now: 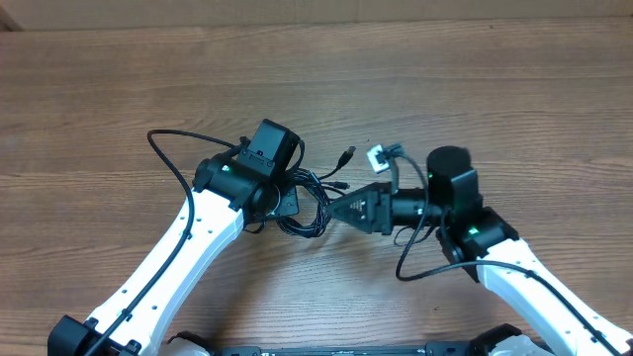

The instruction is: Untangle cables

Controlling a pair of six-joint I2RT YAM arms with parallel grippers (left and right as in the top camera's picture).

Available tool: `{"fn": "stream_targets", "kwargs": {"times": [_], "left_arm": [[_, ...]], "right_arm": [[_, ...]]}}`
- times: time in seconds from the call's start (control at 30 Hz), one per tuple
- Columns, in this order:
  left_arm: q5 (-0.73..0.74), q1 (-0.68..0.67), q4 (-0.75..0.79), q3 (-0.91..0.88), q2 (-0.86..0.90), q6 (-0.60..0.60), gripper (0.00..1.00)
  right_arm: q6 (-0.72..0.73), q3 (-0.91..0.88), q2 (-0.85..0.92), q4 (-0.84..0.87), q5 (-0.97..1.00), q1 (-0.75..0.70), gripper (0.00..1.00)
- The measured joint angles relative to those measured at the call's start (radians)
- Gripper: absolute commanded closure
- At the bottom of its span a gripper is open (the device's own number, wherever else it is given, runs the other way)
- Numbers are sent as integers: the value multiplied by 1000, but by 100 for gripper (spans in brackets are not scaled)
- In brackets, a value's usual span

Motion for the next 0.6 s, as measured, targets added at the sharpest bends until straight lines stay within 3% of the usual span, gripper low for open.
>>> {"fn": "stream_targets", "kwargs": {"times": [0.33, 0.6], "left_arm": [[26, 0, -2, 0, 3, -3, 96], [84, 0, 0, 0, 6, 6, 96]], "right_arm": [[-4, 0, 1, -102, 538, 170, 64], [163, 0, 1, -284, 986, 207, 63]]}}
